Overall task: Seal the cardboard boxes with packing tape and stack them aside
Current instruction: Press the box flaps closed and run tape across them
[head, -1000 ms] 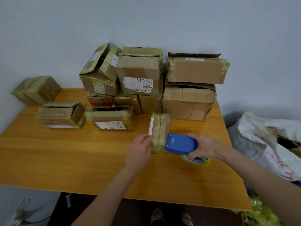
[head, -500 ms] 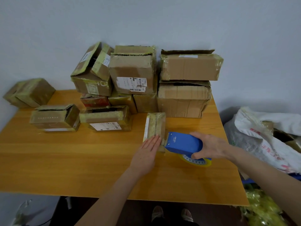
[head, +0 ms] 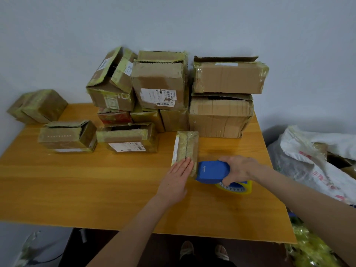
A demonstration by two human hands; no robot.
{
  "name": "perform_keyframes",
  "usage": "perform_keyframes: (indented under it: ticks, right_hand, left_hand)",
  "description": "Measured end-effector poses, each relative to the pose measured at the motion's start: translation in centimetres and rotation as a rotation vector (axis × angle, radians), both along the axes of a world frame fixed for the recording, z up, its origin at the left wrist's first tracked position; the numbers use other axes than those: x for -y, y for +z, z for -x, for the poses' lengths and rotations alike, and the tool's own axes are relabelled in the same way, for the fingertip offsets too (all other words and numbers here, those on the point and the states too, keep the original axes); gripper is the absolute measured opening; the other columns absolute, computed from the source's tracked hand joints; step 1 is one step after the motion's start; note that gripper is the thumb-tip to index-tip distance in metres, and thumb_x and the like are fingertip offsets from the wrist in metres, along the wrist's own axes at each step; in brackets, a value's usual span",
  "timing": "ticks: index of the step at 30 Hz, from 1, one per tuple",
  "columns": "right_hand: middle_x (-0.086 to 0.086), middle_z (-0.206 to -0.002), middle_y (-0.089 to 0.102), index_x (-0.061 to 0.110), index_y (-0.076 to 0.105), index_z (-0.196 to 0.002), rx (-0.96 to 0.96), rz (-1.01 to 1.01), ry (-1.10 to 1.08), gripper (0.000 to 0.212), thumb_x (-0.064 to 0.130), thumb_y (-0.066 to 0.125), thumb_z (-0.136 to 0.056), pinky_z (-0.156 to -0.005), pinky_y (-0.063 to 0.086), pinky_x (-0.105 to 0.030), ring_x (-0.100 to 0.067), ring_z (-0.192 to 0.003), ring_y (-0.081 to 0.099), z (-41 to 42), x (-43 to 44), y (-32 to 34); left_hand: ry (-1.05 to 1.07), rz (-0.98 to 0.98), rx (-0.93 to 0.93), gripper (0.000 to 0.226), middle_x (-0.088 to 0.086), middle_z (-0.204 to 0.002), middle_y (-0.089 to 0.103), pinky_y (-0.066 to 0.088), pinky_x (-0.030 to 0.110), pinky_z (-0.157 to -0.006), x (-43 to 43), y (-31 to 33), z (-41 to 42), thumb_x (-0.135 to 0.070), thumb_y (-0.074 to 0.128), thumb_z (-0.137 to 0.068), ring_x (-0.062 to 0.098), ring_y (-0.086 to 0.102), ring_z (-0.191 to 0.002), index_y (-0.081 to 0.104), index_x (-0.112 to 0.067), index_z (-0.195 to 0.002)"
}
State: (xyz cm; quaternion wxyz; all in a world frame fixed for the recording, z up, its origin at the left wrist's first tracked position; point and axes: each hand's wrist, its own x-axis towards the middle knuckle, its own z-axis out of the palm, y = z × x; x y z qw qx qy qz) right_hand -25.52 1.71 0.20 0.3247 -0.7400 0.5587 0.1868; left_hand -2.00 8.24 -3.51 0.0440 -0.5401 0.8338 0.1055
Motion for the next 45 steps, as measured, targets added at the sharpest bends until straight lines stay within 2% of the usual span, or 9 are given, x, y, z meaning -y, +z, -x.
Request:
perform_keyframes:
  ticks: [13, 17, 20, 27, 31, 35, 38, 42, 45]
  right_hand:
    - [0.003, -0.085, 0.060, 0.022, 0.054, -0.105, -0.098, 0.013, -0.028, 0.052, 0.050, 0.068, -0.063, -0.058, 0.042, -0.031, -0.018, -0.077, 0.058, -0.2, 0.3, 0.5]
    - [-0.003, -0.098, 0.066, 0.019, 0.059, -0.101, 0.329, -0.051, -0.417, 0.050, 0.044, 0.075, -0.061, -0.071, 0.050, -0.036, -0.021, -0.088, 0.063, 1.6, 0.5, 0.5]
    - [-0.001, -0.095, 0.063, 0.013, 0.058, -0.103, 0.583, -0.018, -0.736, 0.037, 0.029, 0.077, -0.076, -0.066, 0.048, -0.029, -0.016, -0.084, 0.060, 1.6, 0.2, -0.4]
    - [-0.019, -0.113, 0.066, 0.009, 0.059, -0.119, 0.768, -0.273, -1.291, 0.066, 0.051, 0.077, -0.071, -0.093, 0.052, -0.053, -0.037, -0.100, 0.065, 1.9, -1.0, -4.8]
    - [-0.019, -0.118, 0.062, 0.007, 0.056, -0.122, 0.605, -0.230, -1.184, 0.068, 0.064, 0.056, -0.086, -0.097, 0.049, -0.048, -0.034, -0.104, 0.060, 2.3, -1.3, -3.8]
    - [-0.016, -0.145, 0.044, 0.002, 0.038, -0.143, 0.251, 0.239, -0.680, 0.077, 0.060, 0.047, -0.093, -0.102, 0.040, -0.044, -0.032, -0.130, 0.043, 1.6, -1.2, -0.7]
    - [-0.012, -0.140, 0.052, 0.010, 0.031, -0.150, 0.308, 0.341, -0.499, 0.072, 0.053, 0.049, -0.095, -0.095, 0.047, -0.037, -0.026, -0.124, 0.053, -2.5, -1.4, 0.8]
    - [-0.009, -0.108, 0.065, 0.010, 0.043, -0.138, 0.293, 0.191, -0.454, 0.063, 0.056, 0.047, -0.095, -0.069, 0.051, -0.034, -0.024, -0.091, 0.063, -8.9, -2.2, -1.5]
    - [-0.006, -0.098, 0.066, 0.012, 0.055, -0.118, 0.302, 0.148, -0.534, 0.057, 0.061, 0.049, -0.091, -0.060, 0.047, -0.031, -0.023, -0.084, 0.063, -10.2, -2.0, -3.5]
  left_hand:
    - [-0.007, 0.010, -0.010, 0.085, -0.003, -0.157, -0.019, -0.011, 0.028, -0.118, -0.2, 0.0, 0.0, -0.019, 0.050, -0.093, 0.014, -0.013, -0.147, -0.010, -0.018, -0.152]
    - [0.002, 0.017, 0.018, 0.088, 0.001, -0.160, -0.015, -0.012, 0.027, -0.117, -0.1, 0.2, 0.2, -0.022, 0.053, -0.092, 0.014, -0.014, -0.147, -0.012, -0.018, -0.152]
    - [0.022, 0.005, 0.031, 0.088, 0.002, -0.160, -0.016, -0.013, 0.027, -0.116, -0.2, 0.2, 0.7, -0.026, 0.052, -0.093, 0.015, -0.014, -0.147, -0.012, -0.016, -0.152]
    - [0.083, -0.079, -0.114, 0.083, -0.002, -0.160, -0.012, -0.001, 0.029, -0.120, -0.3, 0.5, 1.1, -0.033, 0.051, -0.094, 0.014, -0.006, -0.148, -0.006, -0.018, -0.153]
    - [0.282, 0.029, -0.493, 0.061, -0.015, -0.157, 0.012, 0.038, 0.031, -0.110, -1.0, 1.5, -1.0, -0.018, 0.051, -0.097, 0.020, 0.041, -0.134, 0.023, -0.024, -0.151]
    - [0.634, 0.054, -0.593, 0.052, 0.000, -0.156, 0.027, 0.021, 0.025, -0.114, -1.0, 1.0, -2.9, -0.020, 0.044, -0.101, 0.015, 0.026, -0.143, 0.027, -0.014, -0.149]
    - [0.735, -0.024, -0.579, 0.060, 0.011, -0.151, 0.038, 0.033, 0.037, -0.113, -0.1, 0.7, -2.2, -0.034, 0.044, -0.100, 0.025, 0.036, -0.138, 0.023, -0.009, -0.151]
    - [0.788, -0.167, -0.576, 0.054, 0.009, -0.117, 0.062, 0.046, 0.020, -0.074, 1.7, 0.5, -0.1, -0.040, 0.044, -0.100, 0.021, 0.060, -0.101, 0.039, -0.005, -0.141]
    - [0.776, -0.220, -0.619, 0.035, 0.003, -0.090, 0.061, 0.041, 0.017, -0.052, 2.4, -0.1, 0.3, -0.035, 0.049, -0.099, 0.014, 0.056, -0.073, 0.055, -0.005, -0.114]
